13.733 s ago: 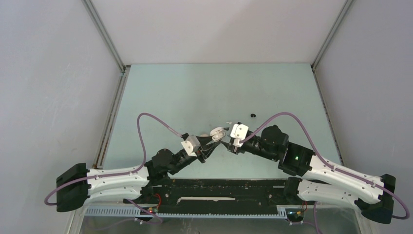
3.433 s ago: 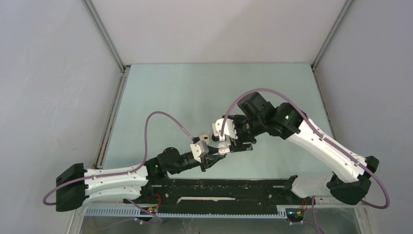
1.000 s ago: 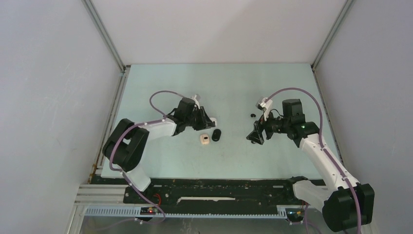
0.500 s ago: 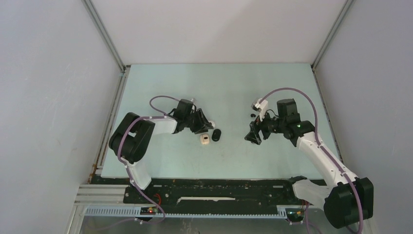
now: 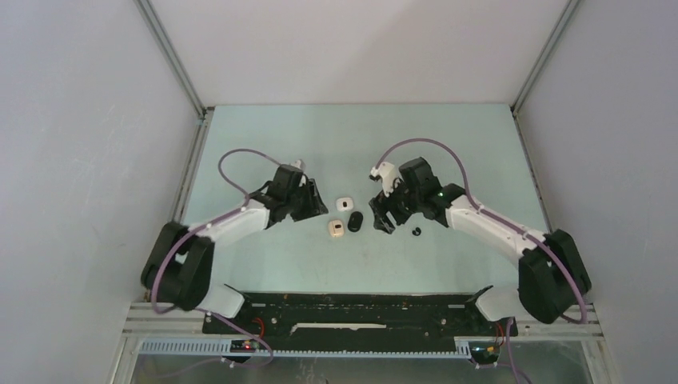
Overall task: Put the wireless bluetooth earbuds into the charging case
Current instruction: Place the charging case at the center of the board, then pick up the charging case at the center of the board.
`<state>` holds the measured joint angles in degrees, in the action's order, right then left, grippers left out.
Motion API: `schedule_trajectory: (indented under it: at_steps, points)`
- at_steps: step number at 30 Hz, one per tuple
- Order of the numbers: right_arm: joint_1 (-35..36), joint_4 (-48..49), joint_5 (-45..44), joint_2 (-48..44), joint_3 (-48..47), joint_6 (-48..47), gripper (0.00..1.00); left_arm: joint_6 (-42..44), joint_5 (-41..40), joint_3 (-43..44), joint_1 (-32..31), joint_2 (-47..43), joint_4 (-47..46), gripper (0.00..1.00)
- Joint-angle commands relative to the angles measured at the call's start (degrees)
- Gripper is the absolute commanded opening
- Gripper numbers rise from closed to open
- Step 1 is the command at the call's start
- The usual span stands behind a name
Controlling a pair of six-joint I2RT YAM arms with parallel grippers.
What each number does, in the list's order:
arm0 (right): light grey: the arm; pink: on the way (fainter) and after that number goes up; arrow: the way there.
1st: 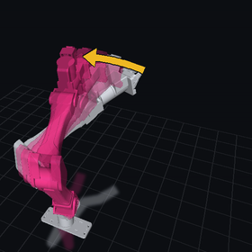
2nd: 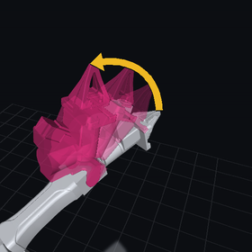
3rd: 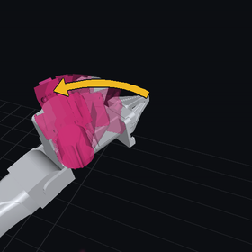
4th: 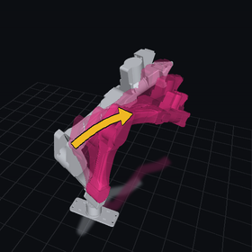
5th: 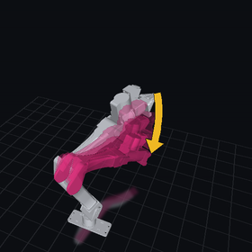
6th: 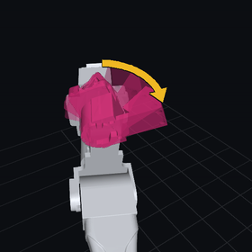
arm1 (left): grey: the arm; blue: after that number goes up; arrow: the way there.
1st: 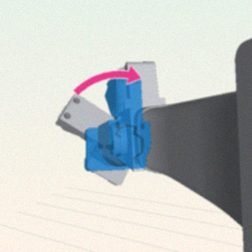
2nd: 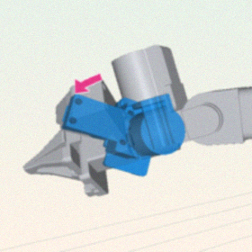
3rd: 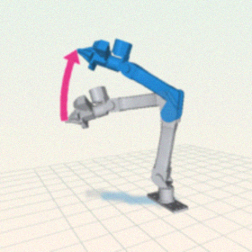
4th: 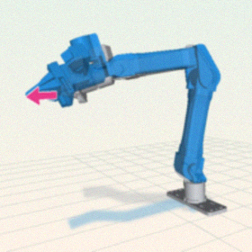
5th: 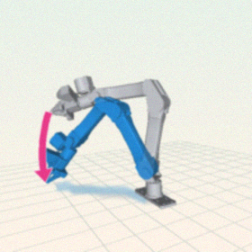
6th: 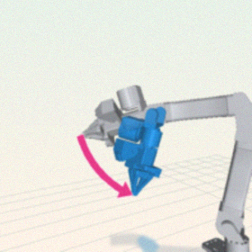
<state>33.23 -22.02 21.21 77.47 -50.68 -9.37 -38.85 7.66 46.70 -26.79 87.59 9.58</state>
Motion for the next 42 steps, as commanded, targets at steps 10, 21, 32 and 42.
schedule_trajectory:
  at_steps: [10, 21, 32, 42]
  points:
    - [8.78, 2.25, -13.75, 24.37, -22.60, 12.22, 1.00, 6.35, -11.64, -11.43, 0.24, -37.01, 9.99, 0.57]
    - [14.15, -4.04, -29.97, 37.35, -31.51, 14.26, 0.84, 5.07, -12.36, -15.72, 0.24, -42.92, 10.51, 0.57]
    - [12.94, -4.79, -29.74, 33.71, -25.73, 15.73, 0.74, 4.18, -10.22, -16.82, 0.24, -41.05, 7.32, 0.57]
    - [11.26, -4.61, -24.67, 32.98, -24.51, 15.18, 0.64, 3.61, -8.82, -17.50, 0.24, -40.07, 5.44, 0.57]
